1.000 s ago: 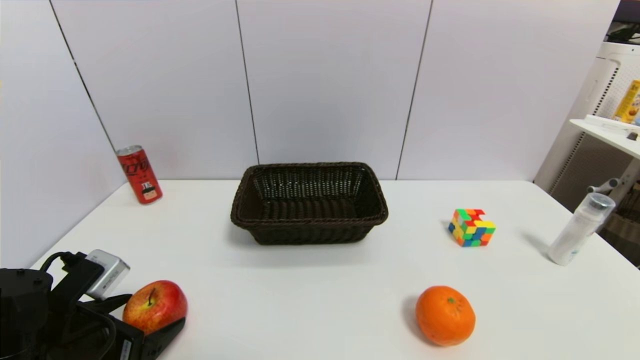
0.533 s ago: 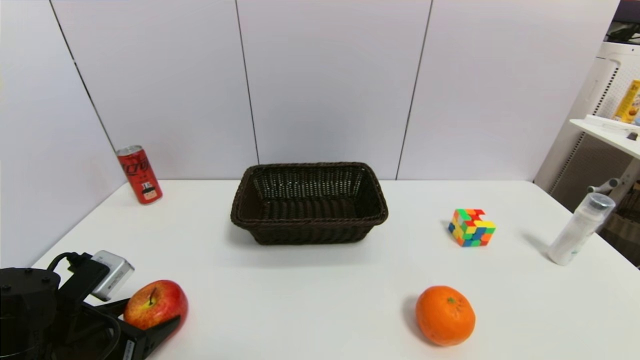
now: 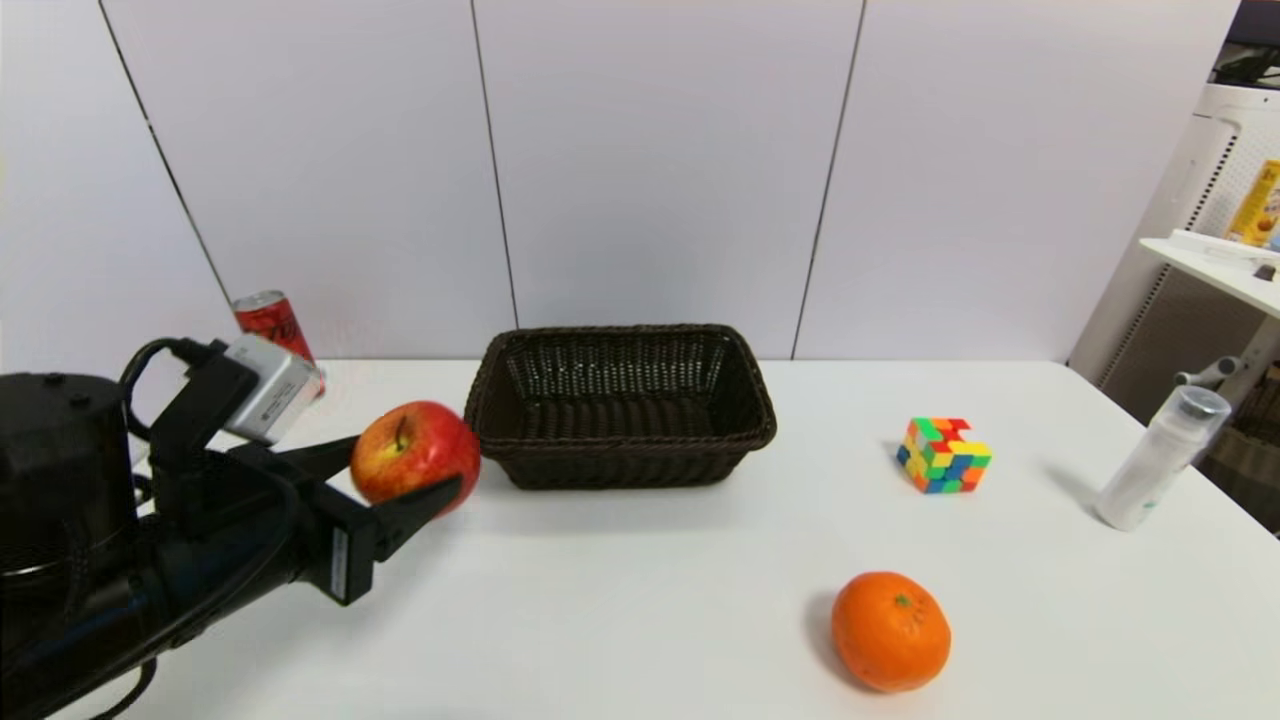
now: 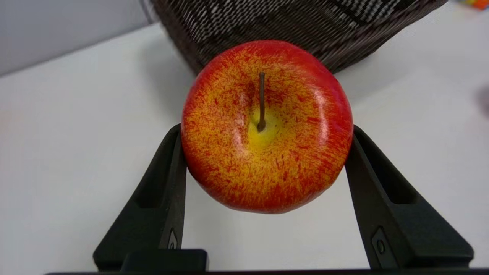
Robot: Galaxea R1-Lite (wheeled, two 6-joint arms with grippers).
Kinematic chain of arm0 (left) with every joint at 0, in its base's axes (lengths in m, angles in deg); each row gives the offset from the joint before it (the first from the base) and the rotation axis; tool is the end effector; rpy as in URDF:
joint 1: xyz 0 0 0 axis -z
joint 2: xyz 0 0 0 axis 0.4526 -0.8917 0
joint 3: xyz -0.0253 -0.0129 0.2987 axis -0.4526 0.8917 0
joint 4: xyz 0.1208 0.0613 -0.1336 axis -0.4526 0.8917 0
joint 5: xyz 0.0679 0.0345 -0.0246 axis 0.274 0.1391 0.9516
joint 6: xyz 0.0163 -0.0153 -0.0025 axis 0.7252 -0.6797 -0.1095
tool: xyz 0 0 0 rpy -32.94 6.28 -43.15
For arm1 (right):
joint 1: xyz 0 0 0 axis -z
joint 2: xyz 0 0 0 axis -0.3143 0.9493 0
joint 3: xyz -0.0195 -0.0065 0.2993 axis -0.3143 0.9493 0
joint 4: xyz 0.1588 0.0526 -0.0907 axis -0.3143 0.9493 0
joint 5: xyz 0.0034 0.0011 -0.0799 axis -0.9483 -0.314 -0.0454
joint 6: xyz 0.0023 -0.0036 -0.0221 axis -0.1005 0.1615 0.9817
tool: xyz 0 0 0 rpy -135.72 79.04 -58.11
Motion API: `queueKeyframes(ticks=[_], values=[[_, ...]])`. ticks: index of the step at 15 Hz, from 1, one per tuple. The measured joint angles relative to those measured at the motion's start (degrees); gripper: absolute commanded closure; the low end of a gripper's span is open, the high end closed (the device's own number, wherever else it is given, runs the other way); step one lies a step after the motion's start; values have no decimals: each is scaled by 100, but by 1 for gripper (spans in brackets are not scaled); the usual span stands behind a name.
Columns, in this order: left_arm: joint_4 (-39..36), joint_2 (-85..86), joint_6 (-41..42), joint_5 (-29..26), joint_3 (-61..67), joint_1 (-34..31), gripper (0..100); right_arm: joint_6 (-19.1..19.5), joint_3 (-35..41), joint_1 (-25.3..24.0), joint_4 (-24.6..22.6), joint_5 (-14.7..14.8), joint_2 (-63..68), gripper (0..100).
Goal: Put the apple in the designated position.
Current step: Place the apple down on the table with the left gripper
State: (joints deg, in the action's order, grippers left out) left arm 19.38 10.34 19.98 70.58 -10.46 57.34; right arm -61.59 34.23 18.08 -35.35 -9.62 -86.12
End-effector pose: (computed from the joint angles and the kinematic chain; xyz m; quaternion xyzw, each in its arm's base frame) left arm 0.1648 -0.0962 0.1828 0.0713 0.1294 -0.2521 0.9563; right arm -0.0229 -0.0005 0.0751 0.0179 0.0012 -0.0069 0.9998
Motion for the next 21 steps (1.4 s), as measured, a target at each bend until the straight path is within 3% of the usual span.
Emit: queueKeyframes(ticks=[5,13,15,18,21], values=[[-304,-981,-52,-16,-1384,1169,100,-5,0,0,-2,0,0,0],[-458,-3556,-268,150,-4123,2243,100,-2,0,0,-2,0,0,0],[-445,-4156,-471,742,-4760,2551,100,0,0,0,-2,0,0,0],[-439,-4942,-892,2178,-5571,2960,100,-5,0,0,-2,0,0,0],[-382,-5617,-1332,2966,-6190,3161,100,-5,0,0,0,0,0,0]])
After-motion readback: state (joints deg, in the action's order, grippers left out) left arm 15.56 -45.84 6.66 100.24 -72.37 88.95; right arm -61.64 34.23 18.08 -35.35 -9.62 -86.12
